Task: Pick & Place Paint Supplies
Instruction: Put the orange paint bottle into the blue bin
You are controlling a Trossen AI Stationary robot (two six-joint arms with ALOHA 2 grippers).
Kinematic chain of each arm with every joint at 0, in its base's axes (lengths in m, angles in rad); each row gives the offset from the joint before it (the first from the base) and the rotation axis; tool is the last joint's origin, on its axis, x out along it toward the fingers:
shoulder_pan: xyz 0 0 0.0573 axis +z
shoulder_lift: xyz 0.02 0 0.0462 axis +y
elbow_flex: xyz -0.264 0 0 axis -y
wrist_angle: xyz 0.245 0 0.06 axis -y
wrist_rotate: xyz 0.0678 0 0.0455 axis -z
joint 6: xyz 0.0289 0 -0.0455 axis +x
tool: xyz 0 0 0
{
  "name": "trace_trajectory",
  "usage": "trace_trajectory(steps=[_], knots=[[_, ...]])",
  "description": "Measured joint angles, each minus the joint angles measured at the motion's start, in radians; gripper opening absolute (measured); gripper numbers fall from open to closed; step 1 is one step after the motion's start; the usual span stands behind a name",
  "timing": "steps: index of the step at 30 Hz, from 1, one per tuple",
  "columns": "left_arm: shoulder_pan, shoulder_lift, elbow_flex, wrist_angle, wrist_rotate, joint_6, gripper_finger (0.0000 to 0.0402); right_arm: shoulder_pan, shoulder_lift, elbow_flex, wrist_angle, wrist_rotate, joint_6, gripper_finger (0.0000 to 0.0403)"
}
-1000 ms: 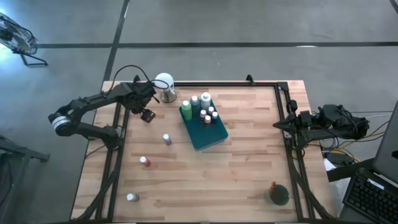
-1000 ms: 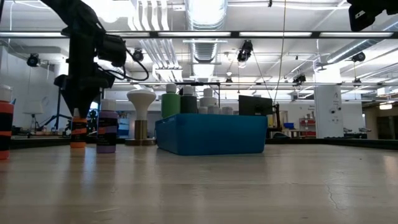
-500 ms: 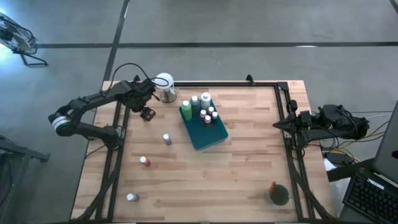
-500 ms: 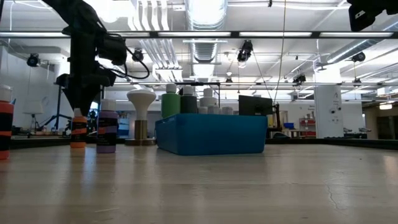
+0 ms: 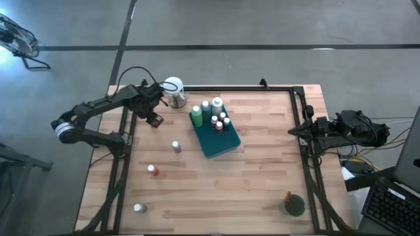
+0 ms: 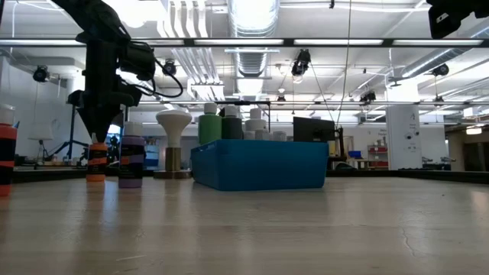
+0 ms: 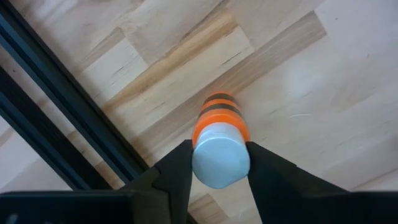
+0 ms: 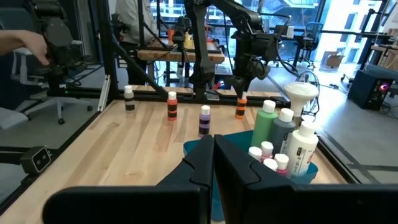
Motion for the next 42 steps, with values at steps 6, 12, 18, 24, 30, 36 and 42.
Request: trace_trajectory(steps=[6, 12, 18, 24, 30, 36, 42], knots=[[0.000, 0.000, 0.000, 0.021, 0.000, 0.013, 0.0129, 0.000, 0.000, 0.000, 0.000, 0.000, 0.000, 0.0008], [0.000, 0.000, 0.003, -0.004, 0.002, 0.022, 0.0128, 0.000, 0.000, 0.000, 0.000, 0.000, 0.000, 0.0008], [0.000, 0.000, 0.066, -0.062, 0.006, 0.041, 0.0126, 0.000, 0.000, 0.000, 0.000, 0.000, 0.000, 0.0008], [-0.011, 0.000, 0.137, -0.112, 0.003, 0.040, 0.0125, 0.000, 0.000, 0.000, 0.000, 0.000, 0.000, 0.0008], [-0.037, 0.000, 0.201, -0.147, 0.007, 0.033, 0.0125, 0.000, 0.000, 0.000, 0.000, 0.000, 0.000, 0.0008], [-0.085, 0.000, 0.264, -0.180, 0.022, 0.007, 0.0125, 0.000, 0.000, 0.000, 0.000, 0.000, 0.000, 0.0008], [-0.165, 0.000, 0.328, -0.193, 0.035, -0.012, 0.0125, 0.000, 0.000, 0.000, 0.000, 0.000, 0.000, 0.0008]])
